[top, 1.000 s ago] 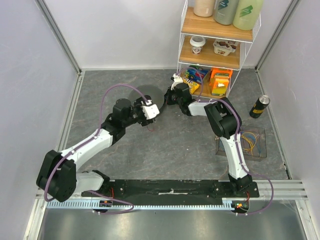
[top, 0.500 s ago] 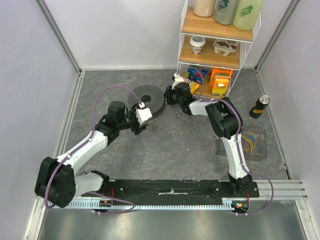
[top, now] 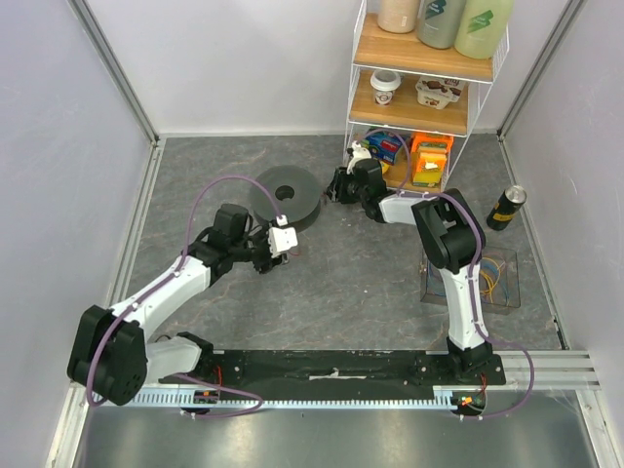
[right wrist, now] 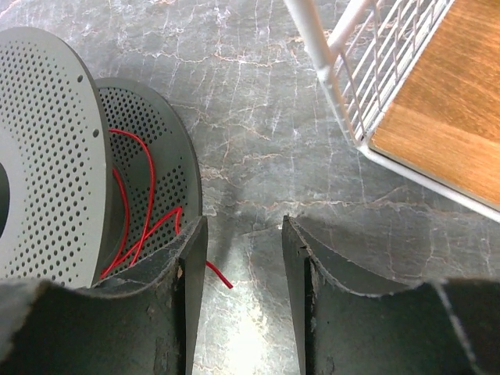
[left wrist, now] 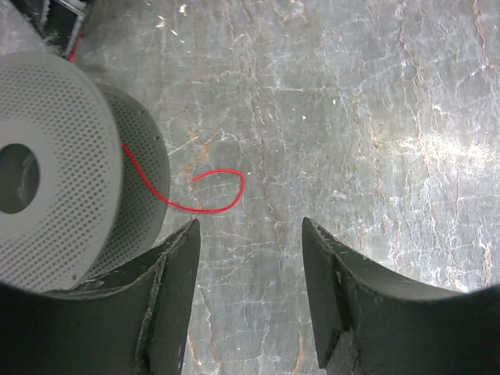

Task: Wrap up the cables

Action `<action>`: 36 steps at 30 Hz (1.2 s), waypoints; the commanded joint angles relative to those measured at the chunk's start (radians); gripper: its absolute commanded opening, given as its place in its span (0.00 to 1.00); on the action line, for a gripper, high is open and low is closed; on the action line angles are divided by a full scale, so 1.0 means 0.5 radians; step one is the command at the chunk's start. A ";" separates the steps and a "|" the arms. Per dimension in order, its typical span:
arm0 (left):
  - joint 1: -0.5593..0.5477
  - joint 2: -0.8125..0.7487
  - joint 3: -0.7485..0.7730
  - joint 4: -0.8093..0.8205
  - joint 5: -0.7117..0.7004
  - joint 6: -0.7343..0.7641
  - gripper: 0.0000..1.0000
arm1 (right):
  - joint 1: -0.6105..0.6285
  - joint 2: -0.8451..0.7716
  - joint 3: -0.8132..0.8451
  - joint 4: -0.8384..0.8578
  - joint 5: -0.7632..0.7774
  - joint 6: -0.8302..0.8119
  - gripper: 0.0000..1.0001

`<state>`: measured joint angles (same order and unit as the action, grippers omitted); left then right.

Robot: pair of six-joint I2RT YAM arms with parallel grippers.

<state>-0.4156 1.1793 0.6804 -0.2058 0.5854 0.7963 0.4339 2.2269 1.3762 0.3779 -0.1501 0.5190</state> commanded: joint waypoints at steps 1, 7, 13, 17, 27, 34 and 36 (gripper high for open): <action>-0.080 0.114 0.029 -0.012 -0.038 0.119 0.59 | -0.012 -0.134 -0.068 -0.041 0.021 -0.029 0.51; -0.157 0.255 0.044 0.135 -0.216 0.098 0.58 | -0.018 -0.201 -0.132 -0.053 0.018 -0.022 0.52; -0.169 0.286 0.054 0.133 -0.275 0.082 0.63 | -0.021 -0.287 -0.169 -0.087 0.024 -0.041 0.58; -0.163 0.182 0.051 0.059 -0.284 0.030 0.71 | -0.024 -0.382 -0.218 -0.130 0.012 -0.062 0.64; -0.126 -0.192 0.057 -0.217 -0.266 -0.114 0.88 | -0.027 -0.766 -0.460 -0.258 0.012 -0.157 0.77; -0.010 -0.355 0.366 -0.542 -0.284 -0.475 0.92 | -0.027 -1.143 -0.589 -0.442 -0.007 -0.280 0.80; 0.036 -0.340 0.510 -0.686 -0.315 -0.625 0.95 | -0.024 -1.275 -0.593 -0.534 -0.016 -0.353 0.83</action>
<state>-0.4351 1.0279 0.7818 -0.4229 0.4450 0.6724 0.4232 1.7290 1.0863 0.1852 -0.1524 0.4171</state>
